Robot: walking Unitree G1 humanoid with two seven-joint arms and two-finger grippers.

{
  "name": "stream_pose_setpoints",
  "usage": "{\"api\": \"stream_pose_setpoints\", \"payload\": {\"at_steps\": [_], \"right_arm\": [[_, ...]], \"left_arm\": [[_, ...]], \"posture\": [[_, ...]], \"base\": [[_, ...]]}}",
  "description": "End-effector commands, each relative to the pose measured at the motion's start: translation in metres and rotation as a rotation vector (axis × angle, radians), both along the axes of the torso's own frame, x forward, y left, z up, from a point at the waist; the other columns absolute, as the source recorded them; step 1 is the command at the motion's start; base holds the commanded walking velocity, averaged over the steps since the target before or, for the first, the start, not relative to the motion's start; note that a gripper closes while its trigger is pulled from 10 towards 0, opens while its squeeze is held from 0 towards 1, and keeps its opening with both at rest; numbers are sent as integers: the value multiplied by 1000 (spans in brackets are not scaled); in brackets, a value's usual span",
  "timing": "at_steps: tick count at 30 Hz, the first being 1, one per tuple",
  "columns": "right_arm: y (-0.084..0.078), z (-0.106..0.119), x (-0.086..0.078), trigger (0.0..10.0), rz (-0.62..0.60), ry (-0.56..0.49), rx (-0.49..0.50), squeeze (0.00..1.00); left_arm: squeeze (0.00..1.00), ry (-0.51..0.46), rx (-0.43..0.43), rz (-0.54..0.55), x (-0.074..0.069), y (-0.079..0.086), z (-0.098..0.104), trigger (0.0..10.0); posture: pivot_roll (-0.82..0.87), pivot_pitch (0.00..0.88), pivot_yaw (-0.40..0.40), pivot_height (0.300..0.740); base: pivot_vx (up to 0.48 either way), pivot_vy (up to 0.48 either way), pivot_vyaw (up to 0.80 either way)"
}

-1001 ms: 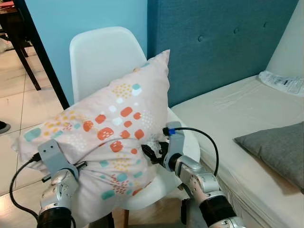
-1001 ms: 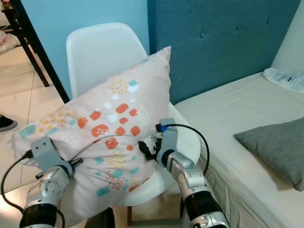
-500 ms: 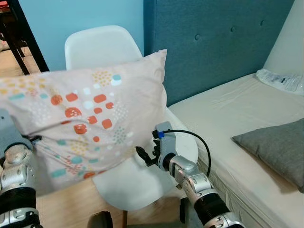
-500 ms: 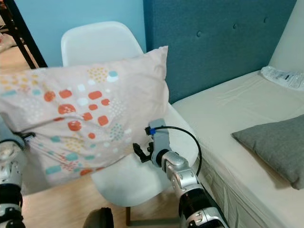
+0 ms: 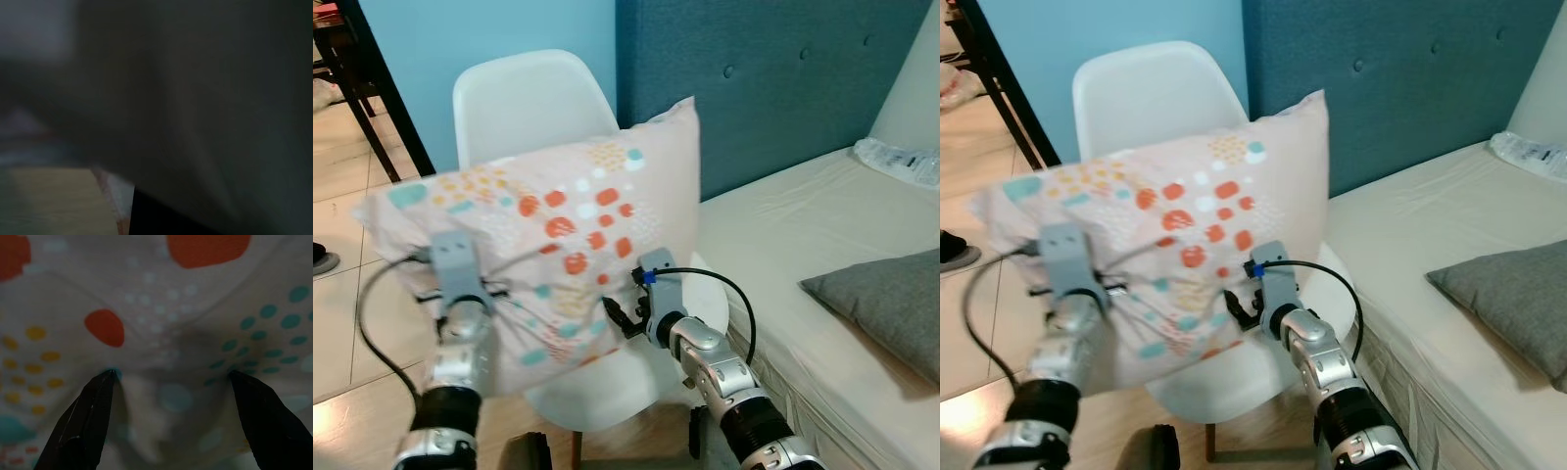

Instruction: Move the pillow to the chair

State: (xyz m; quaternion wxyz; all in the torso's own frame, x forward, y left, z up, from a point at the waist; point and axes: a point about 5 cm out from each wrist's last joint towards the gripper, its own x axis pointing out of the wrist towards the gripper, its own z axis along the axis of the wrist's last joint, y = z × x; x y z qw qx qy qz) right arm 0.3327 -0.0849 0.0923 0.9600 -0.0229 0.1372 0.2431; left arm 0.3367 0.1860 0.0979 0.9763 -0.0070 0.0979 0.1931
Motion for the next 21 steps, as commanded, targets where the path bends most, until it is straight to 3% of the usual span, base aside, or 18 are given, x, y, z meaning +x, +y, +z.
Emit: {"api": "stream_pose_setpoints", "payload": {"at_steps": [1, 2, 3, 6, 12, 16, 17, 20, 21], "right_arm": [[7, 0, -2, 10000, 19, -4, 1, 0], [6, 0, -2, 10000, 16, -6, -1, 0], [6, 0, -2, 10000, 16, -6, -1, 0], [6, -1, -2, 10000, 16, -6, -4, 0], [5, -2, -2, 10000, 10, -5, -9, 0], [5, -3, -3, 10000, 15, 0, -17, 0], [5, -4, -3, 10000, 17, 2, -22, 0], [5, -4, -3, 10000, 18, 3, -25, 0], [5, -5, -4, 10000, 23, 6, -38, 0]], "left_arm": [[0, -13, 7, -50, 0, -9, 1, 10000], [0, 1, -17, -133, -4, -38, -6, 10000], [0, 1, -17, -133, -4, -38, -6, 10000], [0, 5, -36, -206, -9, -62, -8, 10000], [0, 4, -57, -254, -9, -68, -8, 10000], [0, -58, -49, -316, -2, -66, 4, 10000], [1000, -88, -24, -312, 2, -59, 12, 10000], [1000, -106, -6, -305, 5, -54, 18, 10000], [1000, -142, 67, -315, 10, -45, 28, 10000]], "posture": [[-40, 114, 49, 550], [-38, 116, 45, 550], [-38, 116, 45, 550], [-38, 116, 45, 550], [-37, 115, 50, 550], [-39, 116, 51, 550], [-39, 112, 50, 550], [-39, 112, 50, 550], [-38, 108, 48, 550]], "base": [[0, 0, 0], [0, 0, 0], [0, 0, 0], [0, 0, 0], [0, 0, 0], [0, 0, 0], [0, 0, 0], [0, 0, 0], [0, 0, 0]]}}
